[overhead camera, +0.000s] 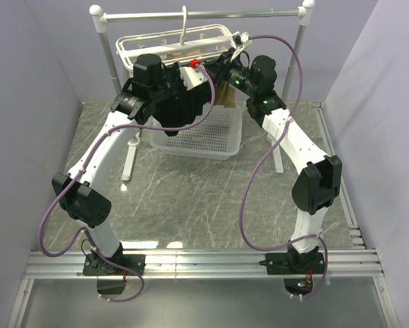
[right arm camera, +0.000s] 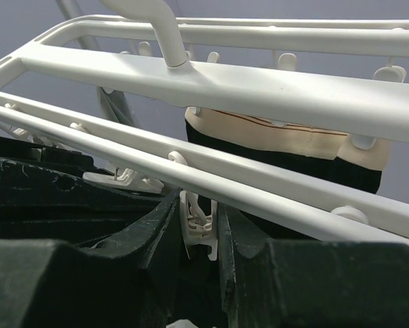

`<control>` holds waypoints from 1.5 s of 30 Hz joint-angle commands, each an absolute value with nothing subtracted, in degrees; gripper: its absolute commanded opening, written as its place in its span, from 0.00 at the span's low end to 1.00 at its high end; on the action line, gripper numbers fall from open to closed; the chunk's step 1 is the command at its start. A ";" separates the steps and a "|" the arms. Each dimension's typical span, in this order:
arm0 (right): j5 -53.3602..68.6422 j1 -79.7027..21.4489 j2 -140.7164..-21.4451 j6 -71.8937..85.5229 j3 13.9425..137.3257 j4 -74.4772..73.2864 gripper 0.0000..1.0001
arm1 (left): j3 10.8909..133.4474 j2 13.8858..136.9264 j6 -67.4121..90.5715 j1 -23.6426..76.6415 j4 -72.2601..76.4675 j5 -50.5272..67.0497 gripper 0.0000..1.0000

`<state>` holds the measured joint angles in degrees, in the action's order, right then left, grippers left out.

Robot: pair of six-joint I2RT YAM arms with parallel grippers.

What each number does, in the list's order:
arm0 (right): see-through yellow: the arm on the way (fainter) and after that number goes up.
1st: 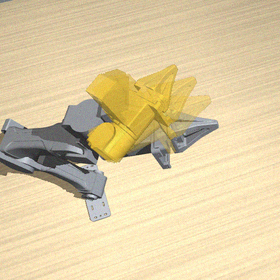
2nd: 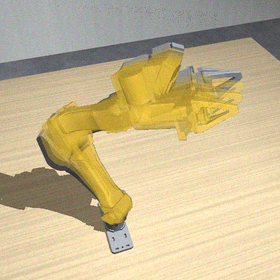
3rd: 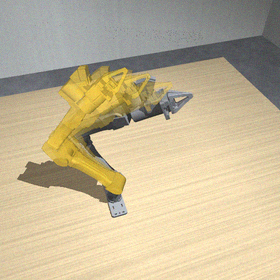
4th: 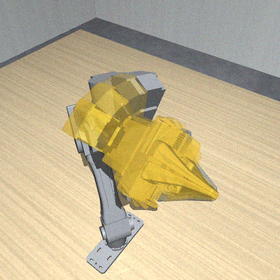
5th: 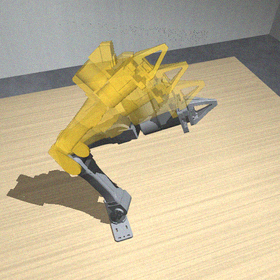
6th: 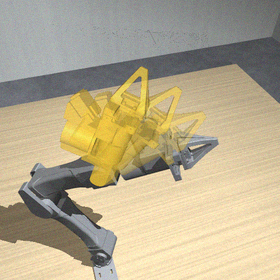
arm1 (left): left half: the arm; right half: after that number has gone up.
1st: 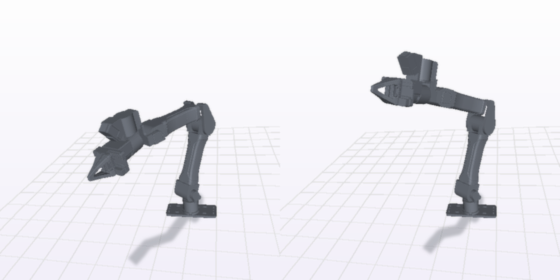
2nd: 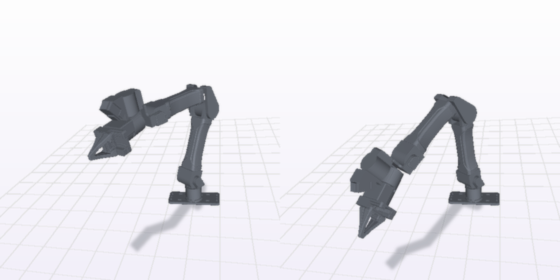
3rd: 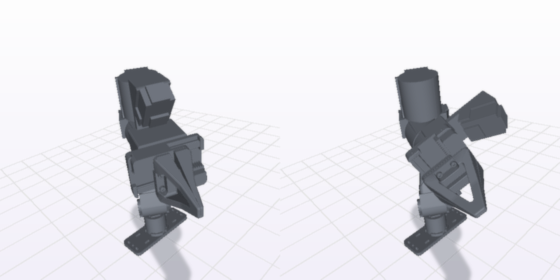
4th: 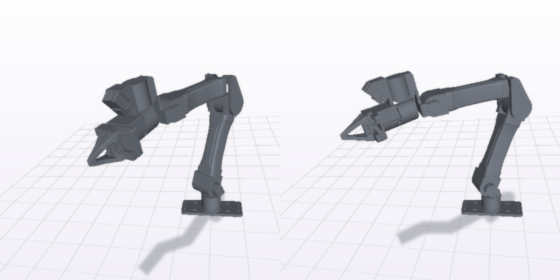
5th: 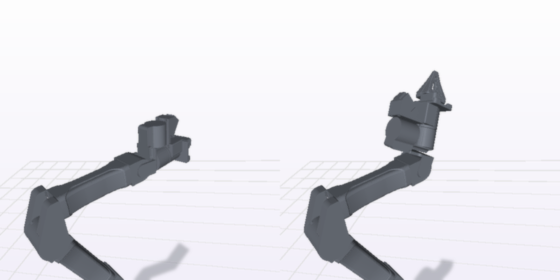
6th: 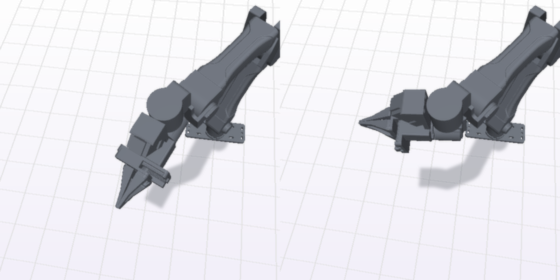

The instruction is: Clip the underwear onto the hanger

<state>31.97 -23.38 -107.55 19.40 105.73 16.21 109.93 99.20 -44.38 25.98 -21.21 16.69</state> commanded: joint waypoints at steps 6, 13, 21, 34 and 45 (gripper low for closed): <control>31.64 -23.64 -107.75 18.11 107.58 13.36 0.12 | 112.24 98.35 -42.63 26.37 -16.08 18.28 0.00; 30.94 -23.64 -108.02 17.93 108.10 12.57 0.39 | 110.74 97.12 -43.51 26.28 -15.73 19.16 0.00; 30.32 -23.73 -107.93 18.37 108.72 12.13 0.49 | 109.16 95.98 -44.30 26.19 -16.00 20.65 0.00; 31.29 -23.56 -104.42 20.65 105.56 14.85 0.78 | 106.44 95.71 -46.05 25.84 -16.26 20.57 0.00; 32.25 -23.20 -97.12 25.30 100.55 16.00 0.87 | 103.45 94.40 -45.70 25.31 -16.17 21.79 0.05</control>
